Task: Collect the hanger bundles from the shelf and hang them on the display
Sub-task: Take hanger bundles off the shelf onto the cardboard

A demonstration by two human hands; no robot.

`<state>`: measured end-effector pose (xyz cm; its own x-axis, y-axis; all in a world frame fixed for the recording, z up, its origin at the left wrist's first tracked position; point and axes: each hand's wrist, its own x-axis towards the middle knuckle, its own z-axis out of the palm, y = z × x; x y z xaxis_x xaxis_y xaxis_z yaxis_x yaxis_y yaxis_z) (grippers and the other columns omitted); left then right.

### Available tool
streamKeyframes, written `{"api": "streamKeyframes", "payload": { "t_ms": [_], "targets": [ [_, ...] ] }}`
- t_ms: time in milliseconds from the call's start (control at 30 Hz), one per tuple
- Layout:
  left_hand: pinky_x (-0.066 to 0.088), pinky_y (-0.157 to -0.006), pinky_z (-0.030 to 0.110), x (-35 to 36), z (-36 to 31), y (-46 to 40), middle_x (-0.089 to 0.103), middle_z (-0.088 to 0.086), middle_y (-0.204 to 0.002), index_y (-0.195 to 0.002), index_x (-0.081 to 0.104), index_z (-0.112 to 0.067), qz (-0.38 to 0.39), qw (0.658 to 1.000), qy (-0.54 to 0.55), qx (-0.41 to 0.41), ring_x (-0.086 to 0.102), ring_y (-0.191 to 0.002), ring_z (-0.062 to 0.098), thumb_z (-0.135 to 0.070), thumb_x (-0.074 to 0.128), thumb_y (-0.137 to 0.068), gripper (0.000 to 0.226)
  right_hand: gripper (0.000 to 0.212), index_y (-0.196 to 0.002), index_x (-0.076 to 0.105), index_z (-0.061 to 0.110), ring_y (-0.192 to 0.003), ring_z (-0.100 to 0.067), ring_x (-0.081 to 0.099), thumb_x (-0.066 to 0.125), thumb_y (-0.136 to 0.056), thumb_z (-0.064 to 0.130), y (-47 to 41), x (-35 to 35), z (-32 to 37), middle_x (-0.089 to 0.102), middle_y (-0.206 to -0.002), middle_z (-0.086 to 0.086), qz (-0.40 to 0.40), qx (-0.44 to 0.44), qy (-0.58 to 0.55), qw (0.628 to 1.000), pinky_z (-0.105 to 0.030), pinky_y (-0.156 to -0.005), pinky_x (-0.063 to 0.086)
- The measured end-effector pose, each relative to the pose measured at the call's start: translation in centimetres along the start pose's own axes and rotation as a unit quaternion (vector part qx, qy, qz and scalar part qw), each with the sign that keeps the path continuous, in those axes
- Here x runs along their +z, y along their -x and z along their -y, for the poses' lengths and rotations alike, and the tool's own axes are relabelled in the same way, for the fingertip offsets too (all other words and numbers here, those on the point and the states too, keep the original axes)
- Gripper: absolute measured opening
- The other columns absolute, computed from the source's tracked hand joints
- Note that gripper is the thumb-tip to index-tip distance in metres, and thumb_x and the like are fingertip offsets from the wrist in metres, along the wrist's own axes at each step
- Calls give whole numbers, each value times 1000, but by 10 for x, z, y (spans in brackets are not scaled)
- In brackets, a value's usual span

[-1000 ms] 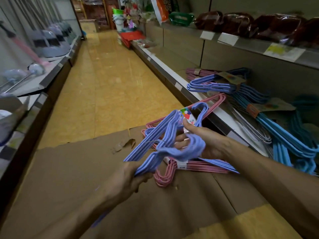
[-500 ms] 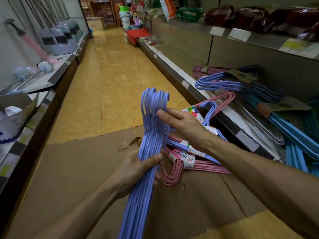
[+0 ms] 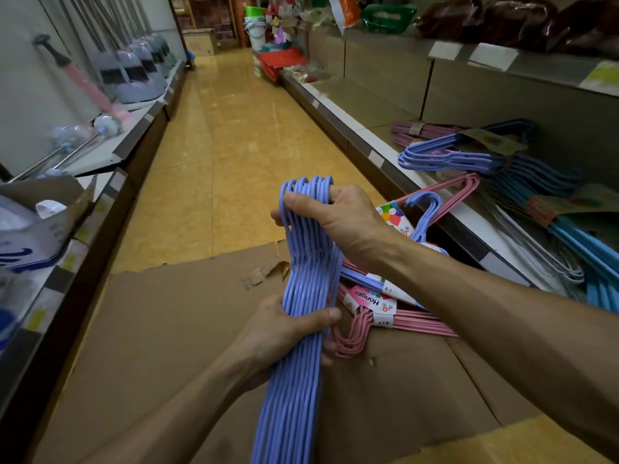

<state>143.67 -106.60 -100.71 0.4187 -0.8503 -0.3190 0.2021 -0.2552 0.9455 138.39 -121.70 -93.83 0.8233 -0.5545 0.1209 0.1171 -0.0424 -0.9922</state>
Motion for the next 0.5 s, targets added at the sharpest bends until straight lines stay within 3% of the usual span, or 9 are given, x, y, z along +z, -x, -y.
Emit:
{"api": "streamKeyframes", "payload": {
  "t_ms": [100, 233, 333, 400, 500],
  "targets": [
    [58, -75, 52, -11, 3, 2, 69, 17, -85, -107, 64, 1, -18, 999, 34, -10, 69, -71, 36, -18, 82, -74, 42, 20, -97, 74, 3, -95, -17, 75, 66, -95, 20, -5, 18, -1, 78, -95, -7, 34, -5, -7, 999, -35, -91, 58],
    [61, -71, 48, -15, 2, 6, 69, 19, -77, -99, 66, 2, -81, 996, 15, -26, 70, -66, 31, -17, 84, -75, 35, 21, -101, 74, 3, -98, -17, 74, 64, -96, 21, -7, 31, -6, 78, -97, -7, 58, -21, -8, 998, -38, -96, 56],
    [61, -66, 45, -29, 9, 7, 70, 20, -74, -97, 66, 0, -165, 986, 10, -27, 69, -62, 29, -18, 88, -71, 39, 23, -100, 74, 4, -98, -18, 74, 65, -96, 25, -14, 54, -17, 78, -98, -8, 73, -15, 16, 997, -39, -95, 57],
    [59, -58, 43, -40, 16, 10, 67, 20, -68, -91, 66, 0, -215, 976, 21, -19, 63, -56, 30, -13, 86, -73, 31, 32, -96, 76, 7, -97, -21, 73, 68, -90, 38, -22, 72, -26, 77, -98, -11, 73, -9, 61, 995, -44, -93, 57],
    [54, -52, 38, -65, 29, 16, 65, 18, -60, -76, 68, -4, -285, 958, 7, -12, 58, -50, 27, -15, 83, -72, 19, 39, -95, 76, 10, -85, -11, 67, 68, -89, 48, -33, 95, -33, 75, -94, -4, 92, 1, 124, 988, -41, -87, 56]
  ]
}}
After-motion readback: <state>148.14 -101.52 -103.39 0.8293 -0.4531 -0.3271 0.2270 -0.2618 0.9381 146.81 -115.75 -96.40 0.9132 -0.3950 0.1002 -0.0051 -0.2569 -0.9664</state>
